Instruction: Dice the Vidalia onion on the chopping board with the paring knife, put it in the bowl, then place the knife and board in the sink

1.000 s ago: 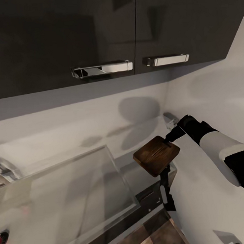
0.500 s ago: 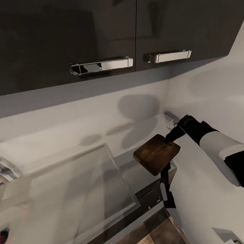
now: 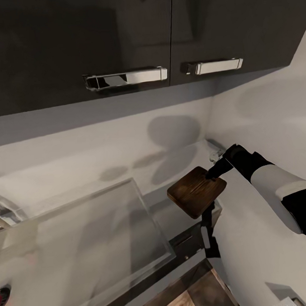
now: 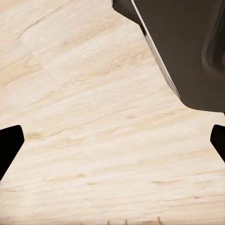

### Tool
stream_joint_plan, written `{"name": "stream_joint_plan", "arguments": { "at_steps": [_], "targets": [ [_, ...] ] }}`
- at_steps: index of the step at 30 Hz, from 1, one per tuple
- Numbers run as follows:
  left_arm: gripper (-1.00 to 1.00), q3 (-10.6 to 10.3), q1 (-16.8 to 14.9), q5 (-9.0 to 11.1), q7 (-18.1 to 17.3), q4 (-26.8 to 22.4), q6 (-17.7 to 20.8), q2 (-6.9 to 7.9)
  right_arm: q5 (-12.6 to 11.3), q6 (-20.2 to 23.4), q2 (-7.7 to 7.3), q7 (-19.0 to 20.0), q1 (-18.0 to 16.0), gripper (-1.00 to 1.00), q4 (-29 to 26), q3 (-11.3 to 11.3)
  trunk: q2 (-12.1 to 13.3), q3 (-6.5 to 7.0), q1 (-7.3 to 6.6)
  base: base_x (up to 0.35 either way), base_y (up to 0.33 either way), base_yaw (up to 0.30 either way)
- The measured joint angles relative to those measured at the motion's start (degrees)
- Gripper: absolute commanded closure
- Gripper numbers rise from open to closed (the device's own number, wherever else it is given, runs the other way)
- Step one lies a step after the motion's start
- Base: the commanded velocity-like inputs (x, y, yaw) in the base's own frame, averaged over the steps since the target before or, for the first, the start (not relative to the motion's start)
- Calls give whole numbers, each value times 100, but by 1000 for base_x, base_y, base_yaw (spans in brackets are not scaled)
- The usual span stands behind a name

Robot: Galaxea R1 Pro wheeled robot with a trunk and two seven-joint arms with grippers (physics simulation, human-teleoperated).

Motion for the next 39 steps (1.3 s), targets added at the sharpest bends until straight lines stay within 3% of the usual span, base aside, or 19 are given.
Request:
{"name": "stream_joint_plan", "arguments": {
  "at_steps": [11, 17, 26, 34, 39],
  "targets": [
    [-100, -1, 0, -3, 0, 0, -1, -38, 11, -4, -45, -1, 0, -100, -43, -9, 0, -58, 0, 0, 0, 0],
    [-100, -3, 0, -3, 0, 0, -4, -73, 19, 1, -254, 7, 0, -100, -480, -25, -1, -61, 0, 0, 0, 0],
    [-100, -6, 0, -3, 0, 0, -8, -111, 6, 4, -514, 48, 1, -100, -708, -44, -1, -62, 0, 0, 0, 0],
    [-100, -7, 0, -3, 0, 0, -8, -134, -7, 69, -539, 57, 1, -100, -730, -101, 0, -62, 0, 0, 0, 0],
    [-100, -7, 0, -3, 0, 0, -8, -142, -31, 363, -533, 144, -23, -100, -731, -168, 0, -62, 0, 0, 0, 0]
  ]
}}
